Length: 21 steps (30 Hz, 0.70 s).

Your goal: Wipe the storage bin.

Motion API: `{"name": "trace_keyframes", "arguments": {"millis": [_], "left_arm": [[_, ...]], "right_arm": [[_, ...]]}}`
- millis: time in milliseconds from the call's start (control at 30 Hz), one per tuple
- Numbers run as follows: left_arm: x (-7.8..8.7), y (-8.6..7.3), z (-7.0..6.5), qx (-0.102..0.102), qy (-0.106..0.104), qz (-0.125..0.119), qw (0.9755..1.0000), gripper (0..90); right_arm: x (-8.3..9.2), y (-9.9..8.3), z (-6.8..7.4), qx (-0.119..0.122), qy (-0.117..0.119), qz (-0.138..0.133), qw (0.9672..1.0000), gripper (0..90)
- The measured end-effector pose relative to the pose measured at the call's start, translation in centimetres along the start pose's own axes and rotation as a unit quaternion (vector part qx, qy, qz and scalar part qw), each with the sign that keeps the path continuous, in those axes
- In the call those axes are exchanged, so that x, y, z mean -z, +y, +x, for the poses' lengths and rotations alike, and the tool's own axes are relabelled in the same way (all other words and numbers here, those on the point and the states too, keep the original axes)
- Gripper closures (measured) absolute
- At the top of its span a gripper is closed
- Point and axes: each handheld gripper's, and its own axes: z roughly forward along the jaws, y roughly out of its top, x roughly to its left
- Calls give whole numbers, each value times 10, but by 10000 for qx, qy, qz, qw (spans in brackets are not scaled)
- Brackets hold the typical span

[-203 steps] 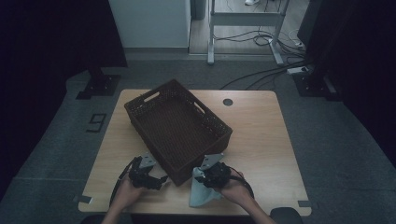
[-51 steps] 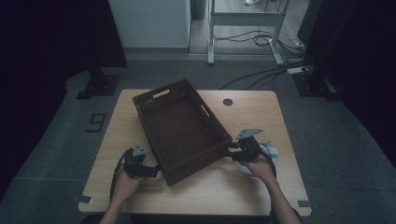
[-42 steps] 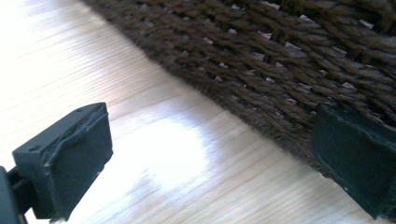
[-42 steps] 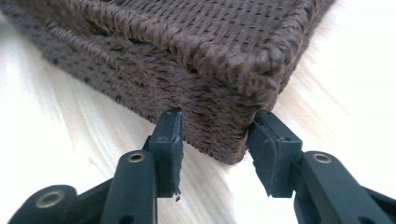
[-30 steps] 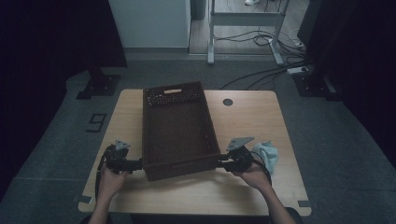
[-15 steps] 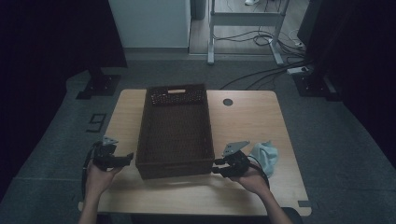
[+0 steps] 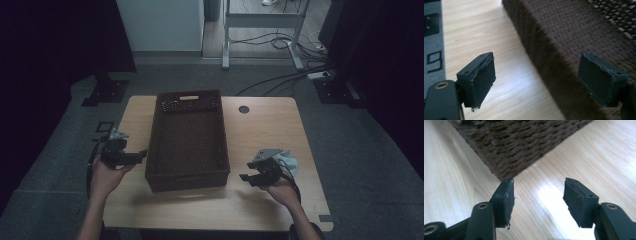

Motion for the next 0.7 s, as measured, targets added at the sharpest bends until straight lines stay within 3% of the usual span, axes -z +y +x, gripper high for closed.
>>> {"name": "trace_keyframes", "arguments": {"millis": [233,367,467,600,700], "left_arm": [[-24,3,-22,-125,-204,356,9991,224],[-37,-1,-28,-227,-196,601,9977,350],[-39,-2,-28,-202,-273,550,9979,477],[-39,-3,-29,-411,-102,691,9967,614],[-40,-4,-29,-428,-163,690,9966,664]], "right_arm": [[8,-5,-11,-169,-287,-55,9994,351],[13,-10,-18,-252,-435,-58,9987,349],[16,-13,-23,-344,-505,-54,9981,348],[19,-16,-29,-441,-583,-81,9973,349],[21,-18,-33,-492,-655,-72,9966,348]]}}
